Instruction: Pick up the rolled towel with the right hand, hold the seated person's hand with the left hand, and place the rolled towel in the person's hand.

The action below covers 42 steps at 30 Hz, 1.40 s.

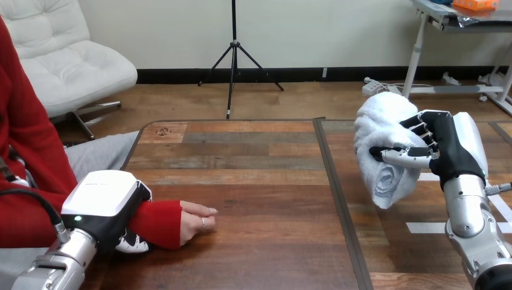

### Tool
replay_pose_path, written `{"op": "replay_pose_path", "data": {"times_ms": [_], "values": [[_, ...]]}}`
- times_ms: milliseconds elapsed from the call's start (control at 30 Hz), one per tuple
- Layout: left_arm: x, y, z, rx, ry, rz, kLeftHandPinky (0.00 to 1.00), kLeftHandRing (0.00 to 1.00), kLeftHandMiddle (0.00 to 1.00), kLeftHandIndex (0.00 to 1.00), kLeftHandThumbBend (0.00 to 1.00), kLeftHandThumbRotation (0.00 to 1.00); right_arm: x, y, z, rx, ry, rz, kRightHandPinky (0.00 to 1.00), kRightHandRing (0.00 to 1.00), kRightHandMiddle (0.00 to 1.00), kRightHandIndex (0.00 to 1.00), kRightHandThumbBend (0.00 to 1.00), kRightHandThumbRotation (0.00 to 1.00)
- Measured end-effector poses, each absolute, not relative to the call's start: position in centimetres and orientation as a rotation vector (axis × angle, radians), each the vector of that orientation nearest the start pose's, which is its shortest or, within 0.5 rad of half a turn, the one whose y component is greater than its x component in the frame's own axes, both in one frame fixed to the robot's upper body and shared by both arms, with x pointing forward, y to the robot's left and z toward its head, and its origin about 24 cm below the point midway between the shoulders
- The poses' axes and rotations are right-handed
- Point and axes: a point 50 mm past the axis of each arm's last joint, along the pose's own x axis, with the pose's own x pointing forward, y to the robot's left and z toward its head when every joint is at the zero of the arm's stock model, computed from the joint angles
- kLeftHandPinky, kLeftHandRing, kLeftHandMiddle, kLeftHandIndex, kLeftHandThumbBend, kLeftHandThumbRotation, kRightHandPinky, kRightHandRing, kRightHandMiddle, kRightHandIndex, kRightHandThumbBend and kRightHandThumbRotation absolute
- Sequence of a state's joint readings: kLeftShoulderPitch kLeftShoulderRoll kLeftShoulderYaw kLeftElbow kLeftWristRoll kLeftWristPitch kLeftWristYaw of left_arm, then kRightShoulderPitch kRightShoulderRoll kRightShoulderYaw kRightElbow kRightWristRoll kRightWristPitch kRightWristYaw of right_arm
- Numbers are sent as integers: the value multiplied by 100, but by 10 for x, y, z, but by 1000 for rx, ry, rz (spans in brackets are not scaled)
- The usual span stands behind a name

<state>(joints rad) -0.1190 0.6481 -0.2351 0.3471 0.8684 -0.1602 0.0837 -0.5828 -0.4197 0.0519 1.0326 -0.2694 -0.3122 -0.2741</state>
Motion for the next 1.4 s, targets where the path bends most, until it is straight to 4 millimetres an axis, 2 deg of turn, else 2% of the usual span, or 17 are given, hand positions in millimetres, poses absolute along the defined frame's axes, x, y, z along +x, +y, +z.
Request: {"op": "replay_pose_path", "data": {"times_ms": [600,1167,1400], "values": [[262,246,21,1513,50,-290,23,29,35,36,63,0,338,-256,41,-689,67,-227,38,44,47,47,72,0],[258,246,20,1487,55,-281,23,29,35,36,66,0,338,-254,40,-686,70,-210,34,40,44,46,73,0],[256,245,20,1486,49,-278,23,29,35,36,67,0,338,-253,39,-684,74,-207,36,42,45,46,73,0]]}}
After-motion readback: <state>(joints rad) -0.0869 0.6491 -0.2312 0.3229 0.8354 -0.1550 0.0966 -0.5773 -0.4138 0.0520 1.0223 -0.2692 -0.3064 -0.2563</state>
